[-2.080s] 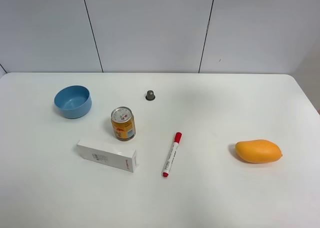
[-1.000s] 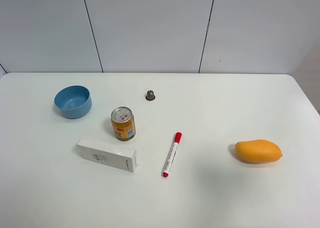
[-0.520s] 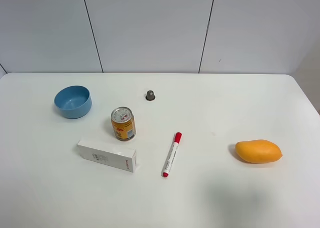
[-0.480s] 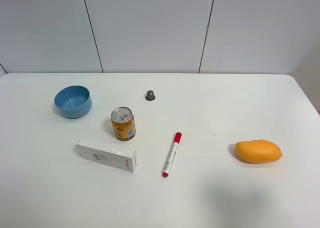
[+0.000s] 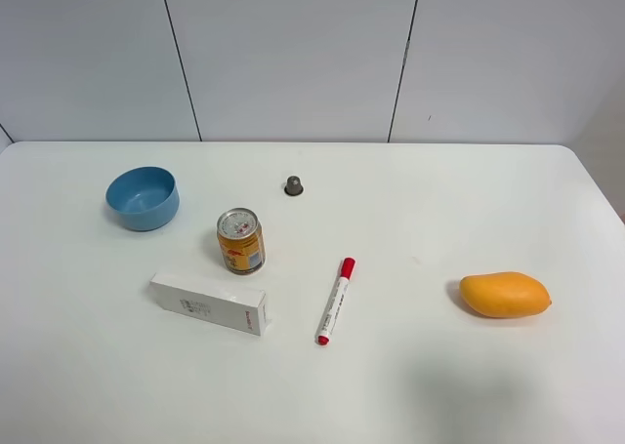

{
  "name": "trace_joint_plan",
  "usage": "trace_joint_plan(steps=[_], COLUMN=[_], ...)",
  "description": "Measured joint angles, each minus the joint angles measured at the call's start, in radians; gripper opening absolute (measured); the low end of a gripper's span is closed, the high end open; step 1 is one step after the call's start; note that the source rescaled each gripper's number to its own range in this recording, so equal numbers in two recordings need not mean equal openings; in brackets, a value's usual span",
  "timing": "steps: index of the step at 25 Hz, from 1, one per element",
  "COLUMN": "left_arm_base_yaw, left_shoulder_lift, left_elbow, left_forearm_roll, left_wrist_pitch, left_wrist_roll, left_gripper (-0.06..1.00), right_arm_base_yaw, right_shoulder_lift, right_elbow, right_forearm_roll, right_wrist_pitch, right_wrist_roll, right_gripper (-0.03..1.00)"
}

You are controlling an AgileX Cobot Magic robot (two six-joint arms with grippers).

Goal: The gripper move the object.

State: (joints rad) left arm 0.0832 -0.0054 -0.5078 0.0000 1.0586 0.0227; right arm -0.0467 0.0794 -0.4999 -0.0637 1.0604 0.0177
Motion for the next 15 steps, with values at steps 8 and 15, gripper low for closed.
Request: trace_joint_plan(steps=[8,15], left_arm_base_yaw=[0.000,0.000], left_shoulder_lift=[0.000,0.000], left_elbow=[0.000,0.000], left_forearm_roll=[0.000,0.000], left_wrist_pitch=[0.000,0.000], left_wrist_roll=[0.000,0.000], left_gripper=[1.00,1.00], right_arm_base_yaw=[0.000,0.000], right_shoulder_lift=[0.000,-0.075], right_elbow=[0.000,0.000], right_forearm_roll=[-0.001,-0.002], right_wrist_pitch=[0.000,-0.001], right_wrist_roll=[0.002,0.003], right_gripper=[1.00,1.00])
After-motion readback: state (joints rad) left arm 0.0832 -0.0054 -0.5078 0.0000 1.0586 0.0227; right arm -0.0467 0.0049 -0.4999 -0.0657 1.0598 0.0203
